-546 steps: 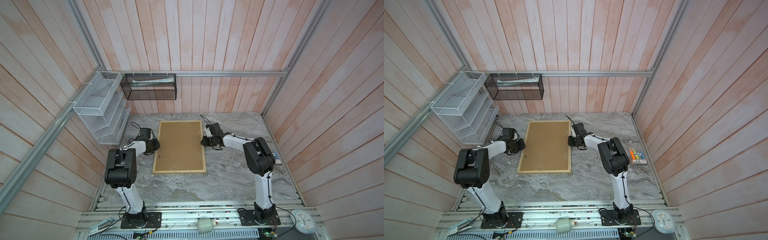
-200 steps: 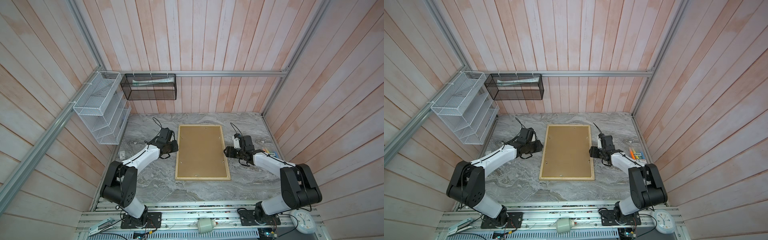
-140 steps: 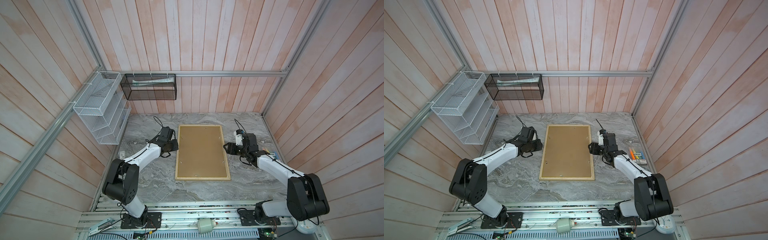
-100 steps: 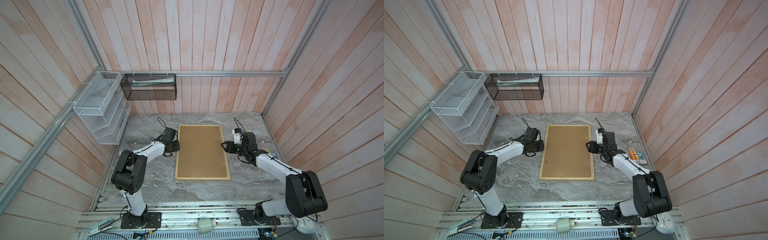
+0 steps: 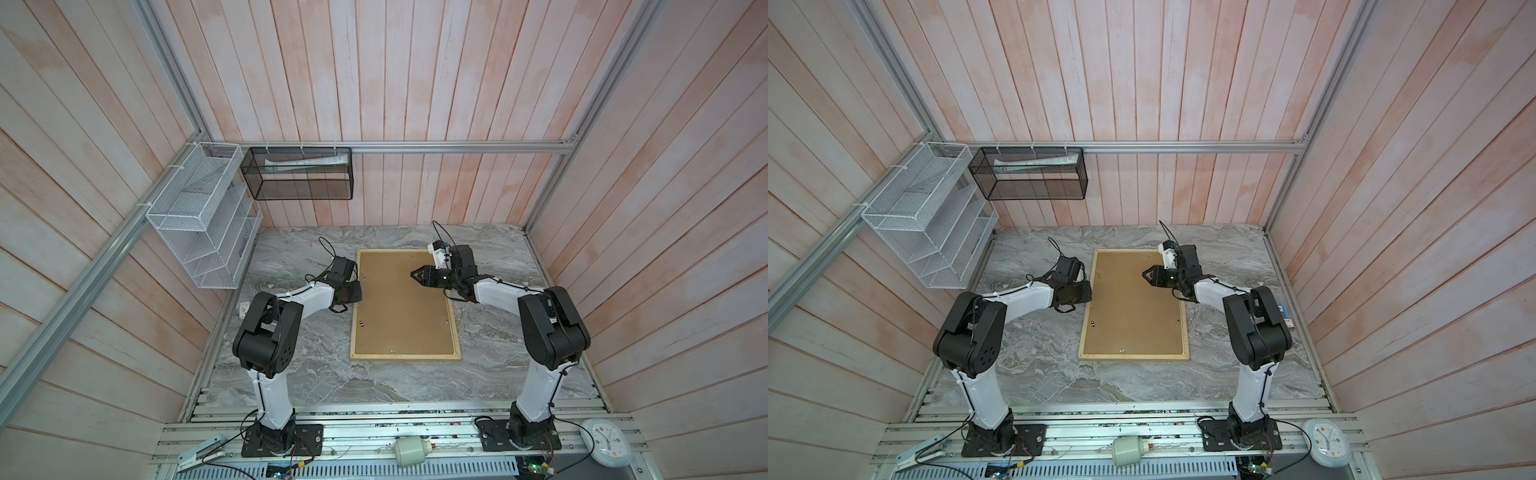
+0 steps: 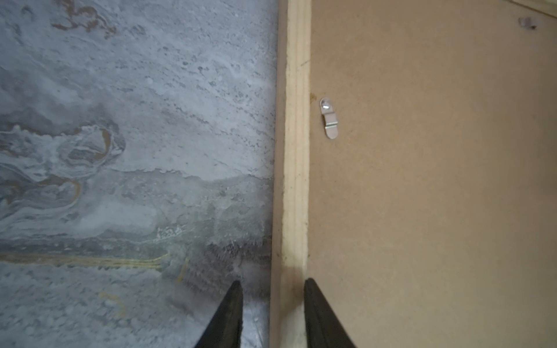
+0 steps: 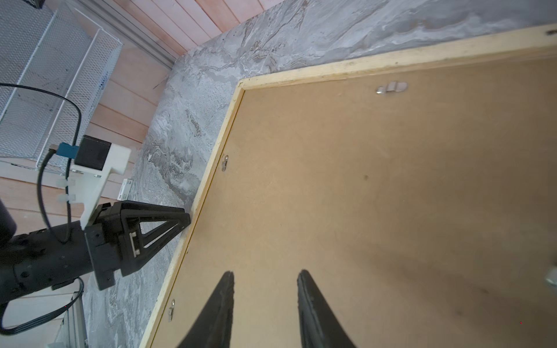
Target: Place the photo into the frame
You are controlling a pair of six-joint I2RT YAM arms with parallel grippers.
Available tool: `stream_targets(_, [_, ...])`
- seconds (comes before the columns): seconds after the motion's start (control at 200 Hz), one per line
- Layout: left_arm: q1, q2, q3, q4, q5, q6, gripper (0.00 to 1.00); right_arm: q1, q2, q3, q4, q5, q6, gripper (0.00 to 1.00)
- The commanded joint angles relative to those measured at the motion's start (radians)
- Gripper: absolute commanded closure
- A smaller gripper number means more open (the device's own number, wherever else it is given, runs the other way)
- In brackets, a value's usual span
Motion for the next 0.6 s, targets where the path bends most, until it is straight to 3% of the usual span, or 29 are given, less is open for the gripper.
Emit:
stream_targets(0.0, [0.001, 0.021, 0.017, 0.007, -0.004, 0.024, 0.64, 0.029, 0.097, 0.081, 0.031, -0.06, 0.043, 0.64])
stream_targets(0.29, [0.001, 0.04, 0.008, 0.026, 0.019, 0.022, 0.66, 0.089, 0.324, 0.27, 0.084, -0.137, 0.17, 0.63])
stream_targets(0.595, [0.002, 0.064, 0.022, 0.015, 0.043, 0.017, 0.7, 0.142, 0.413, 0.373, 0.074, -0.097, 0.256, 0.61])
